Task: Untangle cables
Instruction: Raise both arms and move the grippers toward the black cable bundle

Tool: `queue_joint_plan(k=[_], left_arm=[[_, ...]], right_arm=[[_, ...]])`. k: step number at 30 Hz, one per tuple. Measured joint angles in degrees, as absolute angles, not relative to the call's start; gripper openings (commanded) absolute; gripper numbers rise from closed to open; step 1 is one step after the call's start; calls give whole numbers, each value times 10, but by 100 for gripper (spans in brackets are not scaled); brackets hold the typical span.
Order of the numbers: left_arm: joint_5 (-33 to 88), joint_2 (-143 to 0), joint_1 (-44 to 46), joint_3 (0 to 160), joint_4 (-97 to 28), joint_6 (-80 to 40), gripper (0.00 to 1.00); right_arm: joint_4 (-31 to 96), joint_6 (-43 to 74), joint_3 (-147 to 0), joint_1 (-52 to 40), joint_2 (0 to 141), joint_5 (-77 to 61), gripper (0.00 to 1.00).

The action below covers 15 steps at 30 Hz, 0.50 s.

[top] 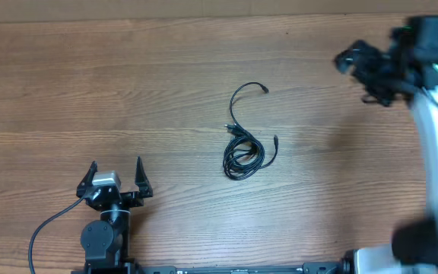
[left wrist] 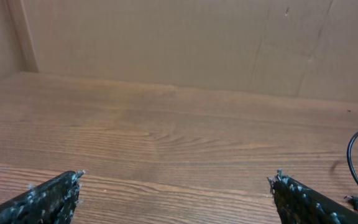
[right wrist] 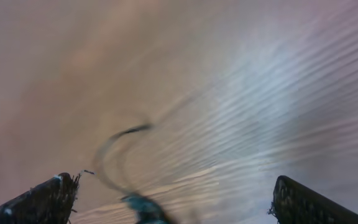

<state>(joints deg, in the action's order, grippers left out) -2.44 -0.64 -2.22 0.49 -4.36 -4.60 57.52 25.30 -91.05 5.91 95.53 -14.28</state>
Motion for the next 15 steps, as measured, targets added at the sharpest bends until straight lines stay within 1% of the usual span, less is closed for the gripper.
queue_joint_plan(k=[2,5,8,12,15], left_arm=[[-24,-6,-22,5,-43,-46,100],[-24,-6,-22,5,-44,-46,99],[-24,-6,-22,5,-44,-46,100],[-24,-6,-22,5,-44,-46,100],[-24,-6,-22,5,-43,-46,99]], right_arm=[[551,248,-907,59,1046,-184,100],[536,231,-895,55,1109,-228,100],[552,205,-901,44,1106,-240,100],[660,170,-978,28,1065,-222,100],[741,144,-1067,26,1012,-183,100]])
